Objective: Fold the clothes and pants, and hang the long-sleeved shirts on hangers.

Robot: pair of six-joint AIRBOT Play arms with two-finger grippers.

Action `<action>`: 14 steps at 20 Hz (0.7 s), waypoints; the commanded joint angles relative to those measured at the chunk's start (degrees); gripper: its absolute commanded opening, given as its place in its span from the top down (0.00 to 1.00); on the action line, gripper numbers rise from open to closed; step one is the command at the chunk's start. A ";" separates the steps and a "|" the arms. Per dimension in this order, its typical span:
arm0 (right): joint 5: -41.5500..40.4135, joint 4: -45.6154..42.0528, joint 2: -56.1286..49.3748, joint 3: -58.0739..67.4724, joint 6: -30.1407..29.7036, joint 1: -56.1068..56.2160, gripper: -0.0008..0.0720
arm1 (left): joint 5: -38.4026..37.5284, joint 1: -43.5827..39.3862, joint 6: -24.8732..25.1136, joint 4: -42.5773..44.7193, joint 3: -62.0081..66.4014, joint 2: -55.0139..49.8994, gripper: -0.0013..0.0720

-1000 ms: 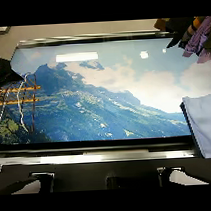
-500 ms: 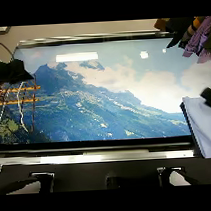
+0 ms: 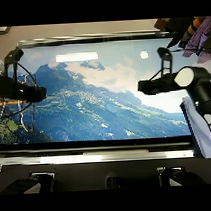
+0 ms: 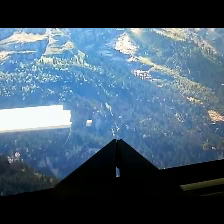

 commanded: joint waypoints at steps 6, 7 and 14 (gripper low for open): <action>0.04 -4.13 0.11 0.11 -3.10 5.70 0.93 | 0.94 -0.68 0.22 1.62 -6.12 2.91 0.96; 0.07 -4.13 0.11 0.11 -3.10 5.70 0.93 | 0.92 -0.68 0.22 1.62 -6.12 2.91 0.96; 0.04 -4.13 0.11 0.11 -3.10 5.70 0.93 | 0.92 -0.68 0.22 1.62 -6.12 2.91 0.96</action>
